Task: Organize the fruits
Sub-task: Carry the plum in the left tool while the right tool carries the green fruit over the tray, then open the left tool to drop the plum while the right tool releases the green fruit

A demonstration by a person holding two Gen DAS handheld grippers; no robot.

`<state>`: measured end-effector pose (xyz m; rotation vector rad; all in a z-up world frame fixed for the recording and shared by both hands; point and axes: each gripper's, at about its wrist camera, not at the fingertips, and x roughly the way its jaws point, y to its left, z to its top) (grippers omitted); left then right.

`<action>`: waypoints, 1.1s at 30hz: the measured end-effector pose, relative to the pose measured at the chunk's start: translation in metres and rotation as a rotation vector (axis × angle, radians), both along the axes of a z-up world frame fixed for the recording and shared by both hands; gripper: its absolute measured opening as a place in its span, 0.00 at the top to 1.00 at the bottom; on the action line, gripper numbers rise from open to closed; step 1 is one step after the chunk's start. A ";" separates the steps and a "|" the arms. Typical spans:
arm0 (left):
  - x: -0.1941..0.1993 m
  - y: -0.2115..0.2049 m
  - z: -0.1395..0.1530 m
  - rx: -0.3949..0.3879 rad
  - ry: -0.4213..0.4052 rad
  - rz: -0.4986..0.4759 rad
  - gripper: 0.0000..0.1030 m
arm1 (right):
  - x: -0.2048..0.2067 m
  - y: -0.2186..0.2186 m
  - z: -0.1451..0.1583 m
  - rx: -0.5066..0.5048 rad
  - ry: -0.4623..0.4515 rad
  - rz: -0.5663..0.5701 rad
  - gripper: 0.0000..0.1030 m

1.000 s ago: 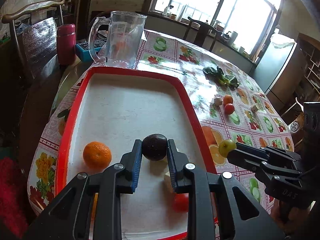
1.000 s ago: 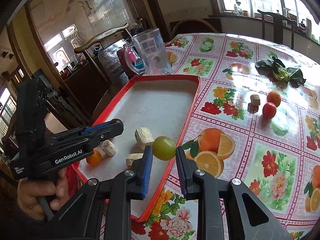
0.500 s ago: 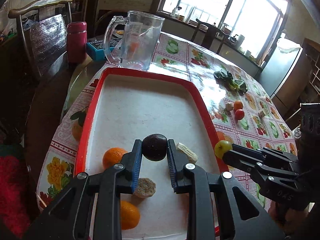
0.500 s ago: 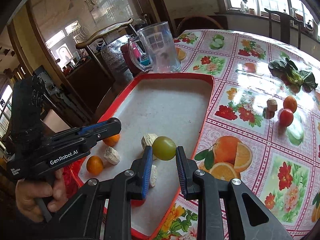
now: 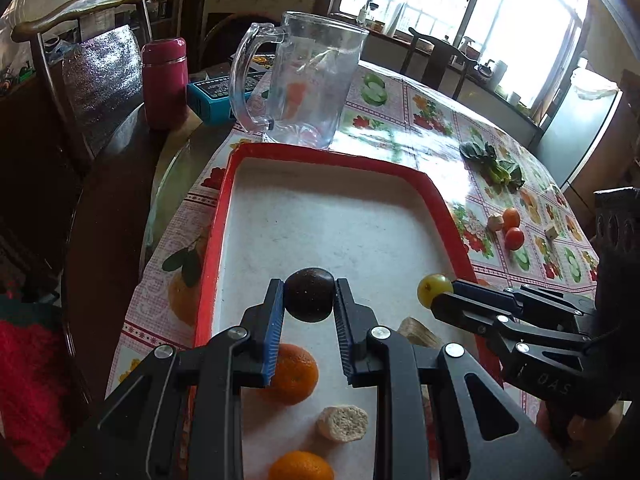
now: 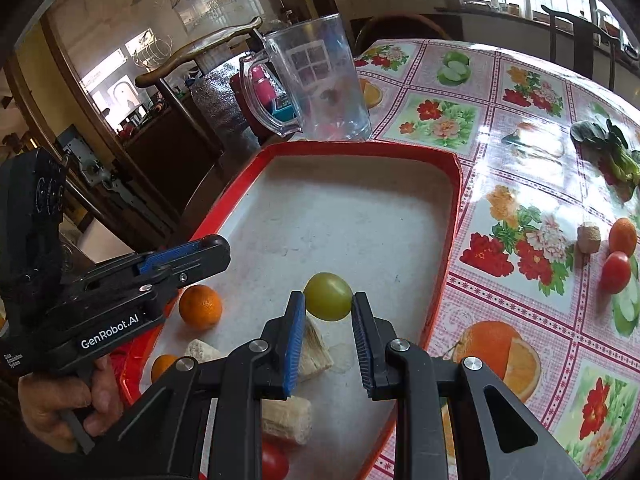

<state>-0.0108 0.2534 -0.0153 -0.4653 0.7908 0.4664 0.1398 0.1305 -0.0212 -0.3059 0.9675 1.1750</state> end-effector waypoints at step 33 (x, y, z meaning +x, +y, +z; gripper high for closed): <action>-0.003 -0.026 0.009 -0.059 -0.003 0.008 0.50 | 0.008 -0.089 0.026 0.092 0.023 -0.107 0.55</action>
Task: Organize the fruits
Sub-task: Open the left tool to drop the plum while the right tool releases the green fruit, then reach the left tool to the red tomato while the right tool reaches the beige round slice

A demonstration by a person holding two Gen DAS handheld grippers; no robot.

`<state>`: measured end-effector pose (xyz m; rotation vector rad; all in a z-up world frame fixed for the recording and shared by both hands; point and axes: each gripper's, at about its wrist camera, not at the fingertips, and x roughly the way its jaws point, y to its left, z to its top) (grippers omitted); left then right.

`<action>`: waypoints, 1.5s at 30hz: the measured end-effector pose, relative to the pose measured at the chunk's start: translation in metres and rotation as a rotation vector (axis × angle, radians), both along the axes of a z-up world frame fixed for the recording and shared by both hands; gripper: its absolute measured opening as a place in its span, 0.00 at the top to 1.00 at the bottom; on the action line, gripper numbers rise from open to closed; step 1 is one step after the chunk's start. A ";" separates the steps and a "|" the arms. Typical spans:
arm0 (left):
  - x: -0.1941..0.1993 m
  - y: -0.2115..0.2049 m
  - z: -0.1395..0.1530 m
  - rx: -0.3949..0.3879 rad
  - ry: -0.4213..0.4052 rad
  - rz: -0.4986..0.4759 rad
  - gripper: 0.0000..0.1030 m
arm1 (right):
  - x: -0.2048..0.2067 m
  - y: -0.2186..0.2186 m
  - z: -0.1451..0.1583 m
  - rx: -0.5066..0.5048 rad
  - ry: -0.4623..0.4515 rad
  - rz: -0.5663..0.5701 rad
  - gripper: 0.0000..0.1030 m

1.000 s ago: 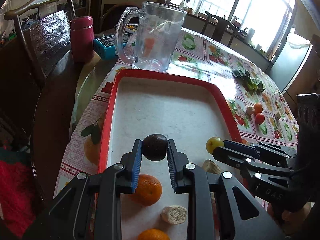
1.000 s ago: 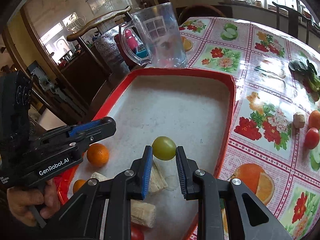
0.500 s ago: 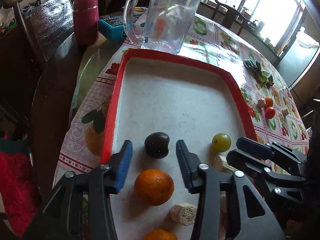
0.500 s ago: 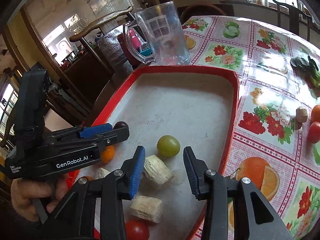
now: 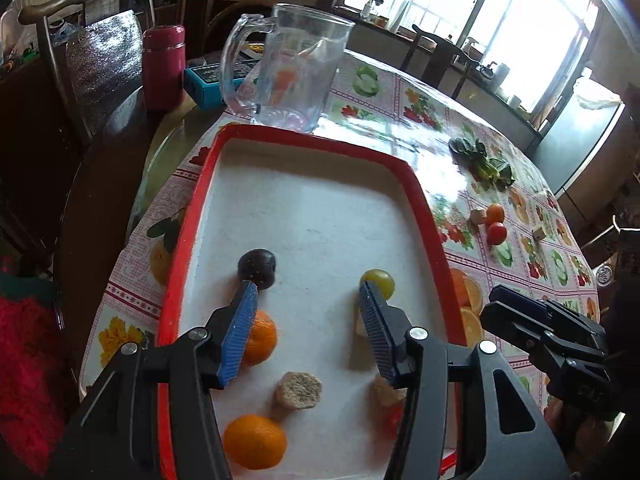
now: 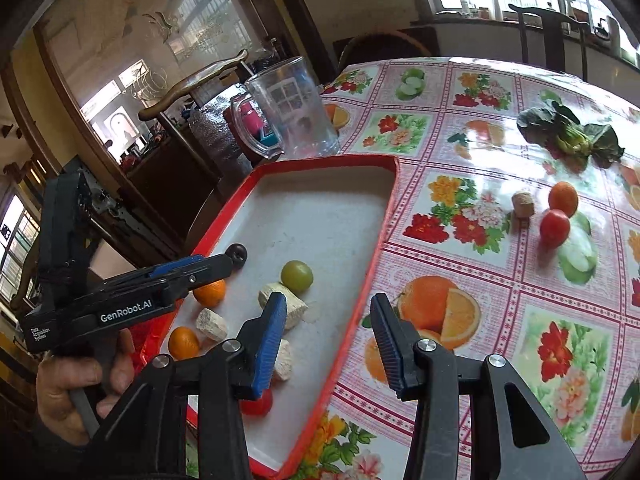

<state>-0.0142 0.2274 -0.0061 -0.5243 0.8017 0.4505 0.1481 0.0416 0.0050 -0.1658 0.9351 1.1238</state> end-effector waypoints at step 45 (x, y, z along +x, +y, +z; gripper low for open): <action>0.216 -0.160 -0.011 0.084 0.029 -0.348 0.50 | 0.226 -0.193 -0.021 -0.075 -0.070 -0.482 0.54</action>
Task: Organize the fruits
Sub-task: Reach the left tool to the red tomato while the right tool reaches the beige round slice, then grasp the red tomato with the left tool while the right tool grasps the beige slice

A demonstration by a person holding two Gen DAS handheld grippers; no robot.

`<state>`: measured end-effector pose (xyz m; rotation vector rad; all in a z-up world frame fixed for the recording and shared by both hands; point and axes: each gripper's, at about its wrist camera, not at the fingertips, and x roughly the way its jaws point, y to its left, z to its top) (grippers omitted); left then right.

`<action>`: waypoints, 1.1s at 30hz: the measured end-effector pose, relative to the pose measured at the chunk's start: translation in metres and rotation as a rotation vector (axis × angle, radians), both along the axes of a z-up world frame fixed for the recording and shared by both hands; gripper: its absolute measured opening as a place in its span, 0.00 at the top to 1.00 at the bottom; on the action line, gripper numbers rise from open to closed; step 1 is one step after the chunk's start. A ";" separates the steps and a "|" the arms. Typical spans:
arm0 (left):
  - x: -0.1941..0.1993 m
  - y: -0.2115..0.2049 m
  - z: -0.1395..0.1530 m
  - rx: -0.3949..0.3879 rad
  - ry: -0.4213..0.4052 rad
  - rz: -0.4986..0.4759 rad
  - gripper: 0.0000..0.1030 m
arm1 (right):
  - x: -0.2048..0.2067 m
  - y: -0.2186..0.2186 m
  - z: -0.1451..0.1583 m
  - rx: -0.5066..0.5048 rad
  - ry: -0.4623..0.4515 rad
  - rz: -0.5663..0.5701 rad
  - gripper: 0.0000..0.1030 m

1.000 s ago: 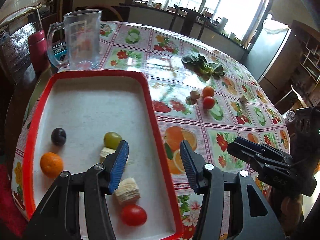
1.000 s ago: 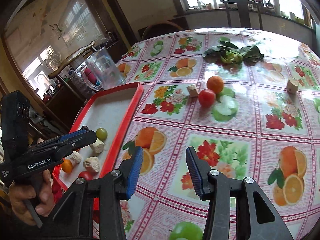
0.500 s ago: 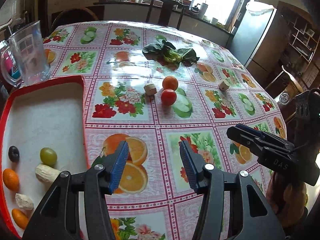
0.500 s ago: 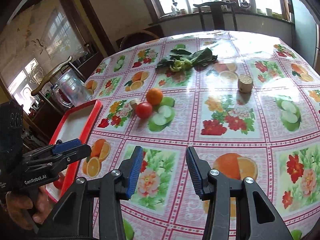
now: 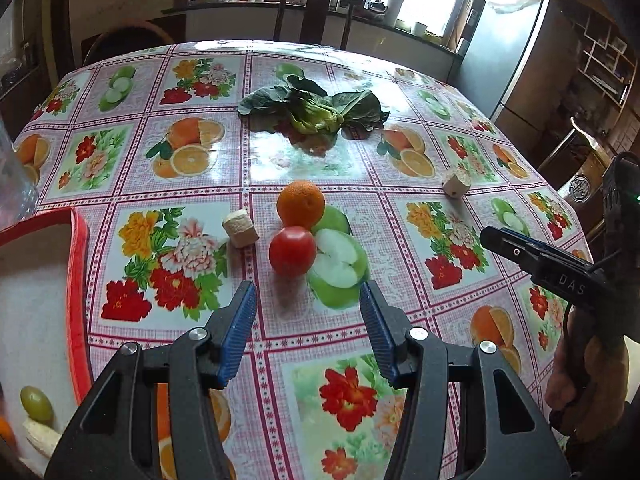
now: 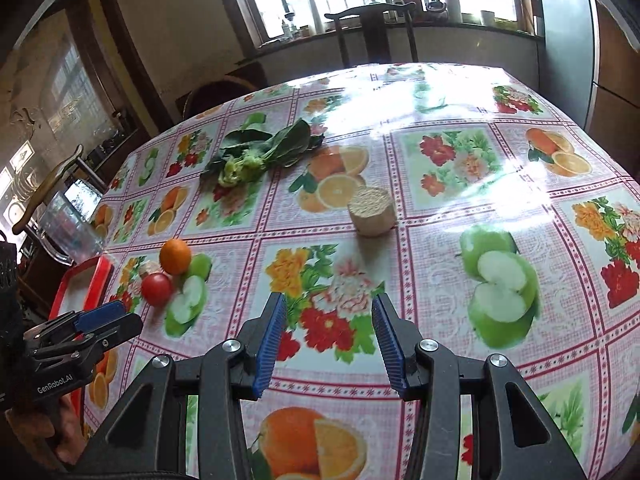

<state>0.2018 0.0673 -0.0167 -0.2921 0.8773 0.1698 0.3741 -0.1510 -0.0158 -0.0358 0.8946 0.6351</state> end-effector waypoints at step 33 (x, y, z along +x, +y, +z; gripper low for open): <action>-0.033 -0.003 -0.009 -0.043 -0.006 -0.046 0.73 | -0.043 0.042 0.005 0.005 -0.017 0.118 0.64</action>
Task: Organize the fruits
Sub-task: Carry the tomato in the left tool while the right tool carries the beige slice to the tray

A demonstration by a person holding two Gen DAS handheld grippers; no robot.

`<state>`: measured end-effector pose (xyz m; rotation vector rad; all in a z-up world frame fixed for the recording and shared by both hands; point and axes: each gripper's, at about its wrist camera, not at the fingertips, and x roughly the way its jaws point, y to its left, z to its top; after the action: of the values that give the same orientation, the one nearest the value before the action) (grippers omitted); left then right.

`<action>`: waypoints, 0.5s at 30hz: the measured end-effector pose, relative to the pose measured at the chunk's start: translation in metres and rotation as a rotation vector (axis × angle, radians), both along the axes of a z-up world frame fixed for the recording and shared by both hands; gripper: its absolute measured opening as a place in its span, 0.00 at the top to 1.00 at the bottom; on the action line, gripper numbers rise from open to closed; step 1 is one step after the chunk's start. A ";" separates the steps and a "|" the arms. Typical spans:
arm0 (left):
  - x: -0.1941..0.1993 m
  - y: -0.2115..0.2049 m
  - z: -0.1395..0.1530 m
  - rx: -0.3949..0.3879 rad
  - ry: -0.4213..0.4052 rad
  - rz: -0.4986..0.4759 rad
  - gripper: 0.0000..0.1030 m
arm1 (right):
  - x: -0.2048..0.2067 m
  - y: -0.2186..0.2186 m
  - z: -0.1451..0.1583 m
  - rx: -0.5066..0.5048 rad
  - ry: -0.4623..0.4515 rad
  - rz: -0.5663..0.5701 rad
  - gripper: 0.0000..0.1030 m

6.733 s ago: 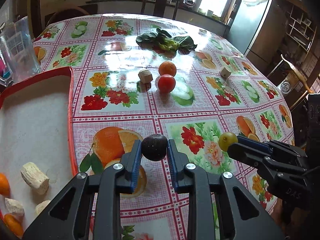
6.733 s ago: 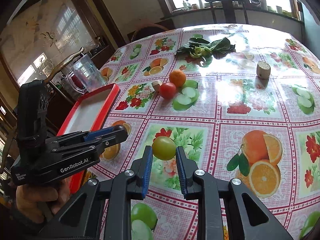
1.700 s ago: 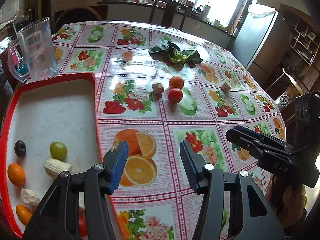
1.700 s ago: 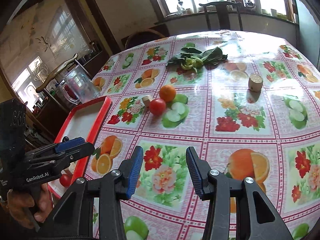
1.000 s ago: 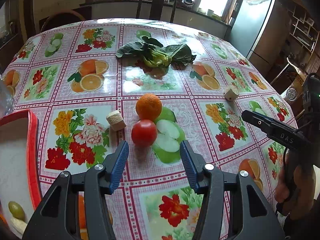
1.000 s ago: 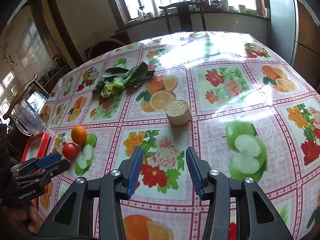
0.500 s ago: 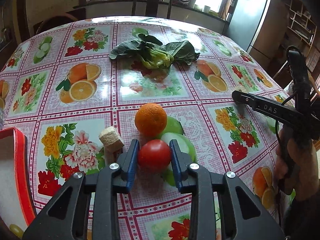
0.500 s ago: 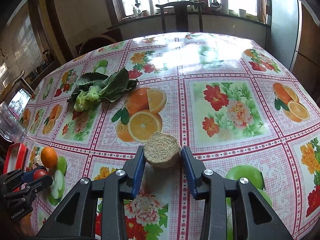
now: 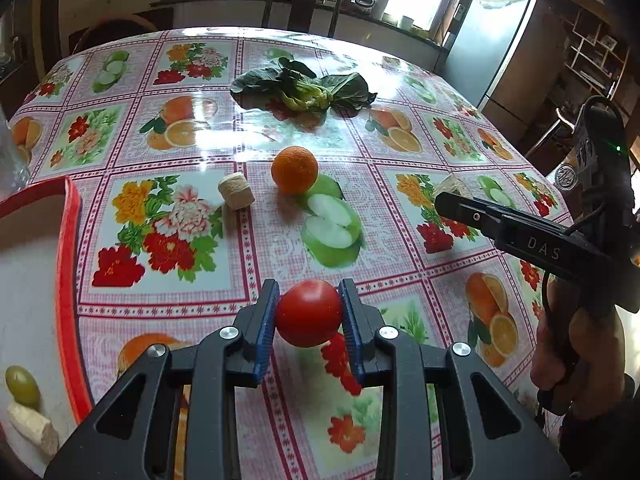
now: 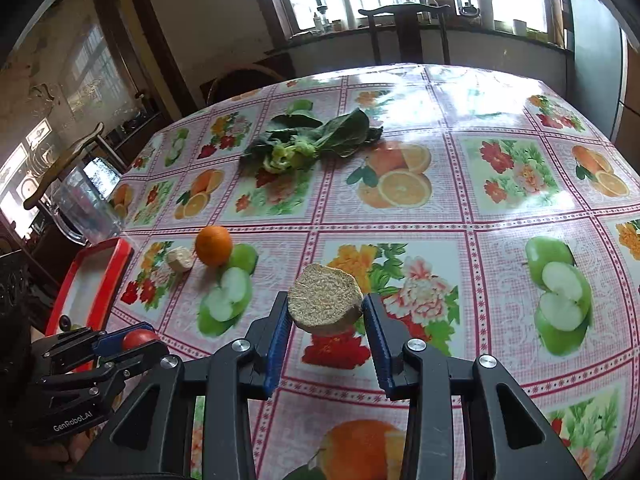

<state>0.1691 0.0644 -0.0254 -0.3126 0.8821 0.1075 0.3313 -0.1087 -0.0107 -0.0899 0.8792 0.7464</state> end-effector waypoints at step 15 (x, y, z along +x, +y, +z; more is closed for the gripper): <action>-0.087 0.032 0.021 -0.029 -0.069 0.110 0.73 | -0.080 0.030 0.018 0.030 -0.008 0.102 0.64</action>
<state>0.0817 0.0961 -0.0040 -0.3895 0.7991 0.1847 0.2515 -0.0790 0.0070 -0.1111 0.8604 0.8537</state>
